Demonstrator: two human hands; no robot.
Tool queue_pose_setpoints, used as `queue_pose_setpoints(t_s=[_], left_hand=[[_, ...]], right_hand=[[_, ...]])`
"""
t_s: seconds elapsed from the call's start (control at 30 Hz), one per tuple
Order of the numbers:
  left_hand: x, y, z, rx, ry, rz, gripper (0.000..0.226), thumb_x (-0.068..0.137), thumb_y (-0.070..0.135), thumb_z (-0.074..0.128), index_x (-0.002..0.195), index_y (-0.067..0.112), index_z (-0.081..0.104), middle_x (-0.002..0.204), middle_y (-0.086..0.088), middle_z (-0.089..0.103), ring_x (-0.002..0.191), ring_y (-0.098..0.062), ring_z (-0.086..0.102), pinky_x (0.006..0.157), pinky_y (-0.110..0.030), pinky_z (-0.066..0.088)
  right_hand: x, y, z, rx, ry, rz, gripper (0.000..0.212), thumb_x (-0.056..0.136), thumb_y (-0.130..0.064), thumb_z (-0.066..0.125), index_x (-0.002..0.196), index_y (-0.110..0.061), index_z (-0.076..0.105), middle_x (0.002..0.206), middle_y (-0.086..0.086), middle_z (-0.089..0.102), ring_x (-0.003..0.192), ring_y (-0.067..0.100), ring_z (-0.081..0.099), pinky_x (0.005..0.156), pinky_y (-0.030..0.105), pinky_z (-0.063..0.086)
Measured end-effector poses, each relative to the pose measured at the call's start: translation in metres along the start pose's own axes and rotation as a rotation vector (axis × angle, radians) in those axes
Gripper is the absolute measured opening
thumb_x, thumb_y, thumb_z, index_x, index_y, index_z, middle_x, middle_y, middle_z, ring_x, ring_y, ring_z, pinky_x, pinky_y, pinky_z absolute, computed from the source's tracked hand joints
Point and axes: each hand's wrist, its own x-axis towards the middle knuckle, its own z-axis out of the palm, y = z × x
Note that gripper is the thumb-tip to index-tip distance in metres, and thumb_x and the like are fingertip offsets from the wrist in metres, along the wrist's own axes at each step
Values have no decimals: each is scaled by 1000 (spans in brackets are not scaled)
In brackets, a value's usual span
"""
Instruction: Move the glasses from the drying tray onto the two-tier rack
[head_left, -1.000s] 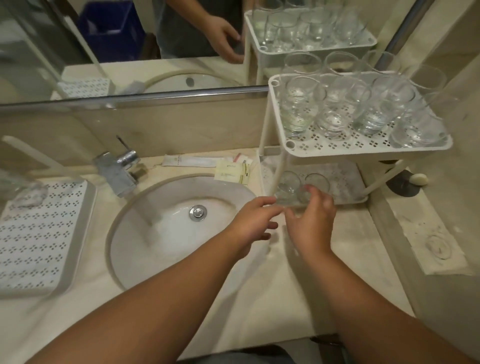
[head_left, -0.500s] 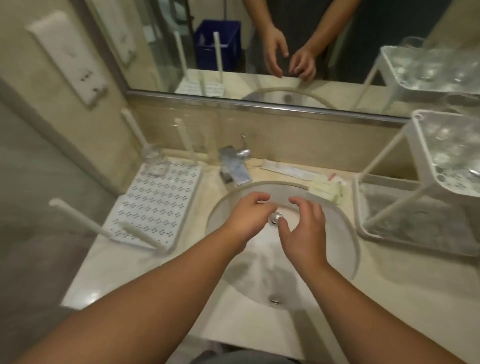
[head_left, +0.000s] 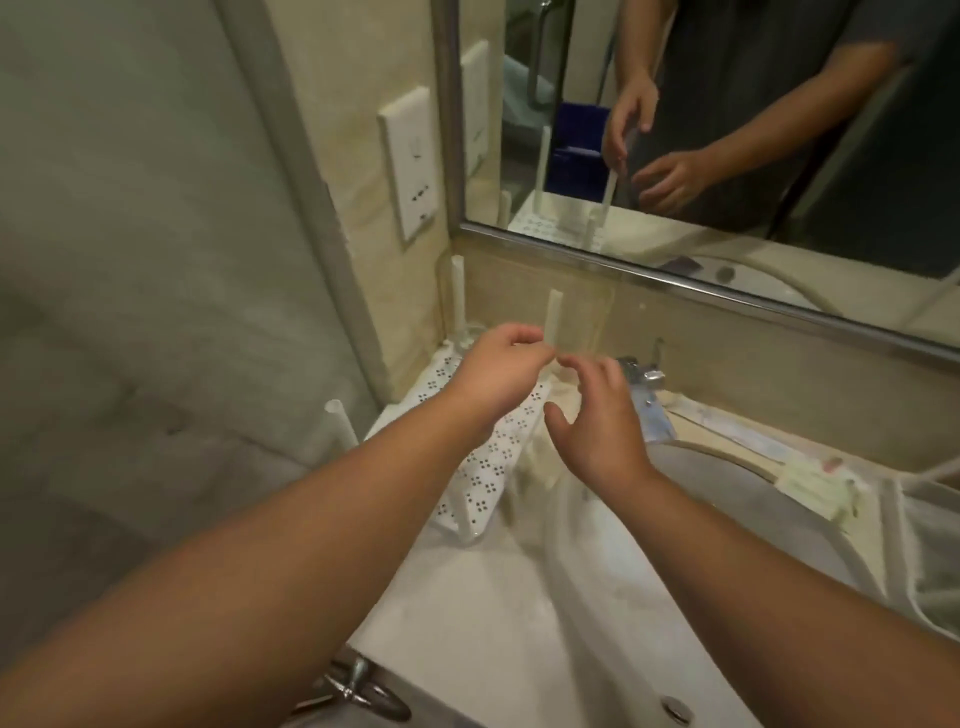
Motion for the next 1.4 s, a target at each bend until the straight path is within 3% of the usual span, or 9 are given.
queue_pose_setpoints(t_s=[0.13,0.27,0.37,0.53,0.7,0.9,1.07,1.23,1.4], left_hand=[[18,-7,-32,-59,78,-65,28,92,26,61,120,23,63,104,3,66,88,-18,65,67,-28,46],[30,-26,-52,-176,131,-205,11,95,25,59,106,28,60,94,4,62,81,-18,63,66,-30,46],[37,-40,-64,-237,173,-297,7,97,21,55,98,27,58,91,2,58,78,-19,62,64,-30,47],[47,-53,-77,-247,221,-359,32,95,22,56,128,22,54,97,0,58,91,-23,67,71,-33,51],[48,-60,-86,-299,197,-390,35,96,23,57,130,20,53,96,0,54,87,-22,63,69,-32,48],[49,-70,-90,-331,190,-447,27,98,24,55,124,17,55,101,-1,54,89,-22,66,70,-32,51],[47,-79,-88,-363,189,-475,12,96,24,55,107,19,58,98,-2,56,87,-22,67,72,-34,54],[40,-82,-86,-397,190,-497,3,94,25,59,94,22,58,98,-3,58,82,-23,68,81,-39,57],[26,-79,-85,-485,169,-514,5,95,25,58,96,21,57,105,-5,58,81,-28,71,73,-41,60]], right_hand=[[38,-8,23,-67,-132,-68,53,82,-20,71,131,-22,53,127,2,48,93,17,57,80,28,42],[68,-16,56,-104,-244,-99,55,84,-21,69,134,-24,48,130,2,45,81,17,57,75,28,42],[87,-21,80,-184,-321,-119,62,85,-23,69,141,-25,42,138,6,44,104,25,59,80,29,43],[121,-24,112,-309,-445,-46,74,85,-21,66,149,-30,30,153,14,31,125,33,52,97,39,45],[144,-23,135,-368,-536,43,76,88,-17,59,153,-31,23,161,17,14,140,32,36,102,35,41],[147,-21,143,-424,-500,-19,61,87,-32,67,140,-27,37,139,18,40,108,34,59,87,38,50],[134,-22,138,-509,-548,-69,46,86,-35,68,123,-25,43,123,15,46,80,30,58,68,36,51],[115,-22,124,-583,-599,-110,42,88,-38,64,121,-26,41,117,11,44,78,30,58,61,33,45],[104,-28,98,-580,-579,-152,38,86,-39,65,115,-27,42,114,10,48,78,27,59,62,33,45]])
